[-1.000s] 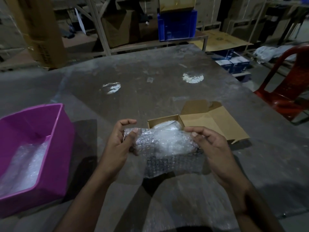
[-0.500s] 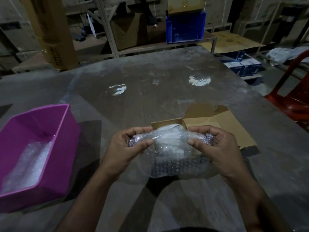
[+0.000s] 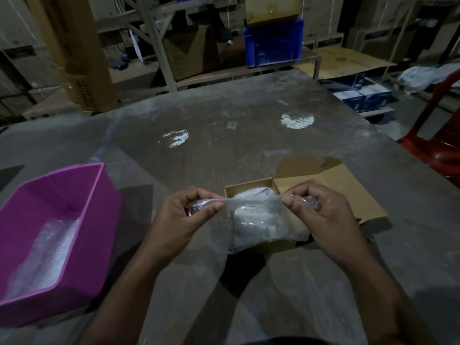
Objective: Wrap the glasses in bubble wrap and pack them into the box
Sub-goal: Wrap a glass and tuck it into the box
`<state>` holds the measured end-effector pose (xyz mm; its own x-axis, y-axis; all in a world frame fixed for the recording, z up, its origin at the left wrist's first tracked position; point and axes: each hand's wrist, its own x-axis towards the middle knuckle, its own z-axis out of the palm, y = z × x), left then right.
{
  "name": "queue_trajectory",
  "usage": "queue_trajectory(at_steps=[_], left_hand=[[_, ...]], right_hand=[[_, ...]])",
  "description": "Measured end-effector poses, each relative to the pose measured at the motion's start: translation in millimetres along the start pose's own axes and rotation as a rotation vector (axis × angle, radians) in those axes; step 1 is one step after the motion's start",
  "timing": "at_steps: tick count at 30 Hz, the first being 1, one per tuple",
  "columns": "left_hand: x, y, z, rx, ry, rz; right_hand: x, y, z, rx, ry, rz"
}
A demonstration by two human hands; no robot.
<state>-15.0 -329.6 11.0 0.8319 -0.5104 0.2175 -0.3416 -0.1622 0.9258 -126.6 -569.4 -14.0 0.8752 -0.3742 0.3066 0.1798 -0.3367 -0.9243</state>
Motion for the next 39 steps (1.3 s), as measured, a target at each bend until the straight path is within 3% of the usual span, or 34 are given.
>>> queue_trajectory(at_steps=[4, 13, 25, 30, 39], left_hand=[[0, -4, 4, -0.14, 0.024, -0.036], [-1, -1, 8, -0.116, -0.064, -0.084], [1, -5, 10, 0.042, 0.017, 0.029], [1, 0, 12, -0.061, -0.044, -0.03], [-3, 2, 6, -0.153, -0.019, -0.065]], right_hand=[[-2, 3, 0, 0.105, 0.017, 0.032], [-7, -1, -6, 0.083, -0.154, 0.088], [-4, 5, -10, -0.151, -0.049, -0.044], [-6, 3, -11, -0.184, -0.058, -0.075], [-3, 11, -6, -0.208, -0.056, -0.105]])
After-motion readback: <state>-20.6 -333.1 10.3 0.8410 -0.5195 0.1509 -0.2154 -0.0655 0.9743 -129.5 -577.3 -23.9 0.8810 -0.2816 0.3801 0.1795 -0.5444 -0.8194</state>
